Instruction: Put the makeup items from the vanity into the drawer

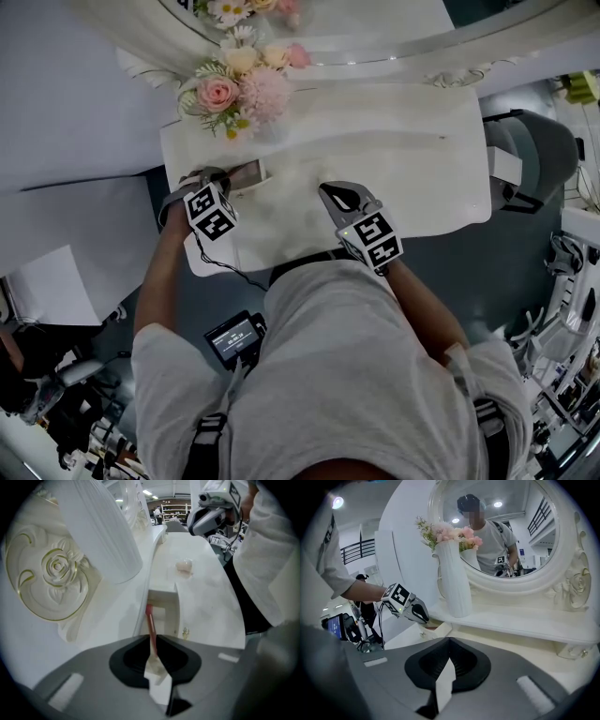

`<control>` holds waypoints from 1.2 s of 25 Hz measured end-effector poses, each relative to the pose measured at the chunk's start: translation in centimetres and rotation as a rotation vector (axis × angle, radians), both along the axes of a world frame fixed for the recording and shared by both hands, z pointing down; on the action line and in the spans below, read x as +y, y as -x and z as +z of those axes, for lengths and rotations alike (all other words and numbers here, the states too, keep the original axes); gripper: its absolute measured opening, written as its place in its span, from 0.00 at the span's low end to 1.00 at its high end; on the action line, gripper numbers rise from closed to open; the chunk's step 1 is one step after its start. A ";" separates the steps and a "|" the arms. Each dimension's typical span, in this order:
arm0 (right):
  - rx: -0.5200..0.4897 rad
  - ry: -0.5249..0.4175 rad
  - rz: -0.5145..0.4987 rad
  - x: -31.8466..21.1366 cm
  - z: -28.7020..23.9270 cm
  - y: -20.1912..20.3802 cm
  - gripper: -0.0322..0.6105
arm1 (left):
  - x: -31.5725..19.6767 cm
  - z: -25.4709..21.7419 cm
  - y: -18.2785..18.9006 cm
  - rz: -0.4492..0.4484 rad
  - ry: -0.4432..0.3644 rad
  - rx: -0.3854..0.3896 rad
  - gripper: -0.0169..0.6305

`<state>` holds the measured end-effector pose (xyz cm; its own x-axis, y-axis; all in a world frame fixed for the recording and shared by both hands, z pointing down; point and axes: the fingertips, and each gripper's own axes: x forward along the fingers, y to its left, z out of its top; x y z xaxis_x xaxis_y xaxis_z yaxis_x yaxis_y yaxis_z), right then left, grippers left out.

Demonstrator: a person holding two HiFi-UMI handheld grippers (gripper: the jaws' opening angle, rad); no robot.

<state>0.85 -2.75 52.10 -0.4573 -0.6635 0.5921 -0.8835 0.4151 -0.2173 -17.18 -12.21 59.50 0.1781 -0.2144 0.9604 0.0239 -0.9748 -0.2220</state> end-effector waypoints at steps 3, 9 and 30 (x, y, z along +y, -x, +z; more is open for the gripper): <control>-0.005 0.000 0.004 0.0 0.1 -0.1 0.05 | 0.1 -0.1 0.0 -0.002 -0.013 -0.006 0.09; 0.034 0.039 -0.009 0.7 1.7 -1.3 0.05 | -0.3 -2.3 -0.7 -0.043 -0.148 0.054 0.03; 0.232 0.174 -0.326 1.7 6.5 -1.5 0.33 | 7.3 -8.0 -3.0 -0.662 -0.320 0.567 0.03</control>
